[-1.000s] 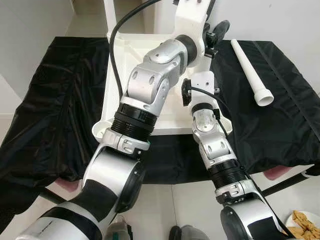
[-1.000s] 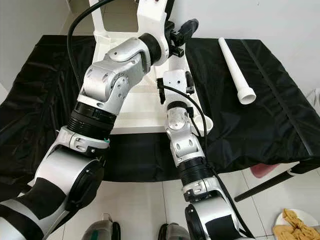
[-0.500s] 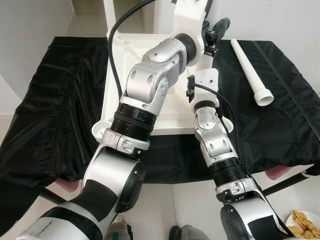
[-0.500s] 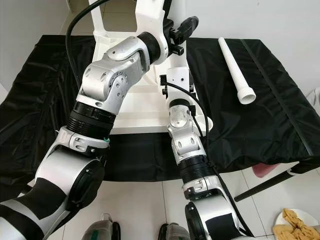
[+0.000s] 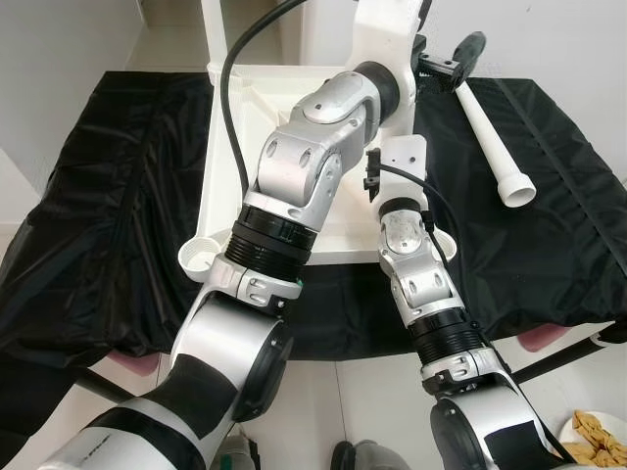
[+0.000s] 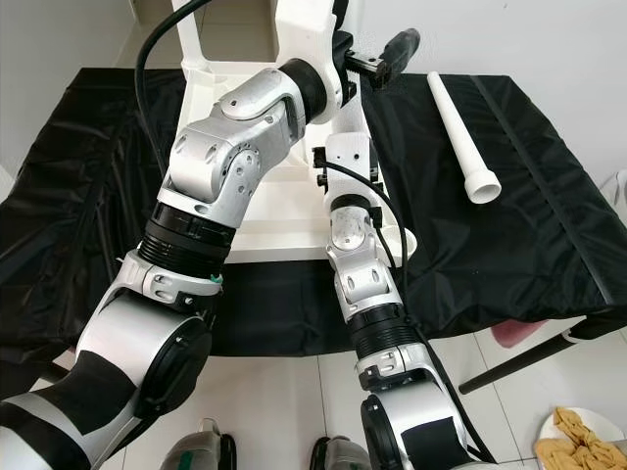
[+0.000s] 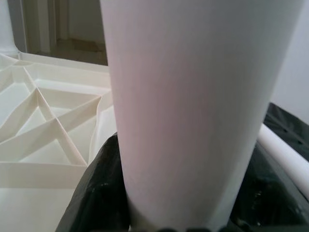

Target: Building children table

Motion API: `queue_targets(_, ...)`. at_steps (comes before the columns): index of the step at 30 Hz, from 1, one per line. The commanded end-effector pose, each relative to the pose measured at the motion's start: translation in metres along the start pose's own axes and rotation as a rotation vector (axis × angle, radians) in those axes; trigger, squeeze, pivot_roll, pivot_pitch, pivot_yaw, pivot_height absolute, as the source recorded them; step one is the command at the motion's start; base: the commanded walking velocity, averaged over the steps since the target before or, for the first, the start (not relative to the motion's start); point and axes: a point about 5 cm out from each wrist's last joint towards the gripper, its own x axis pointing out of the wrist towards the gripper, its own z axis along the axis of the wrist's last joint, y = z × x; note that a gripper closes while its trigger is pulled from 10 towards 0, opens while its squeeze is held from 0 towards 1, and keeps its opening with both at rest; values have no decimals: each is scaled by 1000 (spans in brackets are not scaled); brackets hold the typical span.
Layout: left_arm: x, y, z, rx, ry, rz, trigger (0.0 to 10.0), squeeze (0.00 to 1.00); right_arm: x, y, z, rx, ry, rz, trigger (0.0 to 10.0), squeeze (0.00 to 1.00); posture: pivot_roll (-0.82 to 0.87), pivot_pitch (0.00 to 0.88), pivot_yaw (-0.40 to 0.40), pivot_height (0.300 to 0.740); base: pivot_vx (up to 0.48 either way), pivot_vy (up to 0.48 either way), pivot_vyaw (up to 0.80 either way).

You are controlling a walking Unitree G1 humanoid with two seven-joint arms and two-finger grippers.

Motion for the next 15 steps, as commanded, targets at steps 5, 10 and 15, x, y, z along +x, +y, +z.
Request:
queue_targets(5,-3,1,0,-51,-5,-31,10000,1000,4,-3,2,65,18,-33,10000,0,48,55,0,740,0,0,0)
queue_targets(10,-7,12,-4,-68,21,-26,10000,1000,6,-18,0,137,29,-108,10000,0,52,54,-4,740,0,0,0)
queue_targets(15,-12,16,-5,-72,33,-40,10000,0,8,-31,0,154,18,-160,10000,0,53,55,-5,740,0,0,0)
